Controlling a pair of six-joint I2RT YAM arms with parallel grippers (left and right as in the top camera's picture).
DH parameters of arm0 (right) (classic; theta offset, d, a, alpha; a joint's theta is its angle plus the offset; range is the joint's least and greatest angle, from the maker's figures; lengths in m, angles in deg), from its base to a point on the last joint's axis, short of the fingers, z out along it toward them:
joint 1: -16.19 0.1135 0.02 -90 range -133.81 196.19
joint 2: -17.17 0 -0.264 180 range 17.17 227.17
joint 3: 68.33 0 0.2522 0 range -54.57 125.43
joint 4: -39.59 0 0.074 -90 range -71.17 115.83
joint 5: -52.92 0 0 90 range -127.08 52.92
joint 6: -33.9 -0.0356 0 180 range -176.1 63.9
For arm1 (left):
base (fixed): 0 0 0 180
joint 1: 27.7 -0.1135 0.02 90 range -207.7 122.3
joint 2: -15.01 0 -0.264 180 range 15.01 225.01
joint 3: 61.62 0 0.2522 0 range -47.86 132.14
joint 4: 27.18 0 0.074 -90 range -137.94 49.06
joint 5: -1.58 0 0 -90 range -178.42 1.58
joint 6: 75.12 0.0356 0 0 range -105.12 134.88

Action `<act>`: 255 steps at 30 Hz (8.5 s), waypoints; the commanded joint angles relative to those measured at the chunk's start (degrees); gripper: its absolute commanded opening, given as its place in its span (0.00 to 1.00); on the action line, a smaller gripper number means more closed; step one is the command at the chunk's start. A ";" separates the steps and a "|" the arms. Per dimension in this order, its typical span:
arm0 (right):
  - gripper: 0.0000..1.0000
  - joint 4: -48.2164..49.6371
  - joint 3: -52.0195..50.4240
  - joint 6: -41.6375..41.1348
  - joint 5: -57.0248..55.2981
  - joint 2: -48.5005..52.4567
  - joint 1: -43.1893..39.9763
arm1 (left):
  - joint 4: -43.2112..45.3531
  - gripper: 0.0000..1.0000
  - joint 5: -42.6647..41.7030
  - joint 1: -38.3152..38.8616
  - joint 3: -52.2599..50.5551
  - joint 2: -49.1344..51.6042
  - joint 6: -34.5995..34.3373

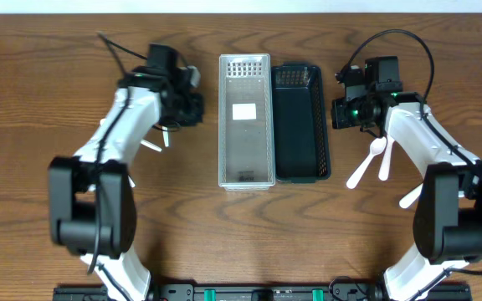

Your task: Pack container

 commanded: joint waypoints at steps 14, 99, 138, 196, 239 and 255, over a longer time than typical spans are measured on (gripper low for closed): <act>0.08 -23.10 3.52 -1.14 -3.65 -19.17 6.73 | -16.15 0.45 24.02 -4.50 0.96 -23.43 0.74; 0.99 -24.28 4.46 -30.47 -16.22 5.92 -3.61 | -19.04 0.64 23.98 -4.48 0.96 -27.67 -0.81; 0.31 -18.38 -1.53 -28.76 -14.71 8.11 -3.34 | -19.06 0.64 23.96 -4.50 0.96 -27.67 -0.79; 0.45 -24.50 21.53 -20.83 -13.38 6.58 18.10 | -19.30 0.65 23.98 -4.50 0.96 -27.67 -0.76; 0.82 -11.76 4.15 -13.77 -18.67 6.29 -13.20 | -19.45 0.75 23.98 -4.50 0.96 -27.67 -0.76; 0.80 -11.32 4.04 -13.29 -18.82 10.05 -13.64 | -19.43 0.75 24.00 -4.50 0.96 -27.67 -0.76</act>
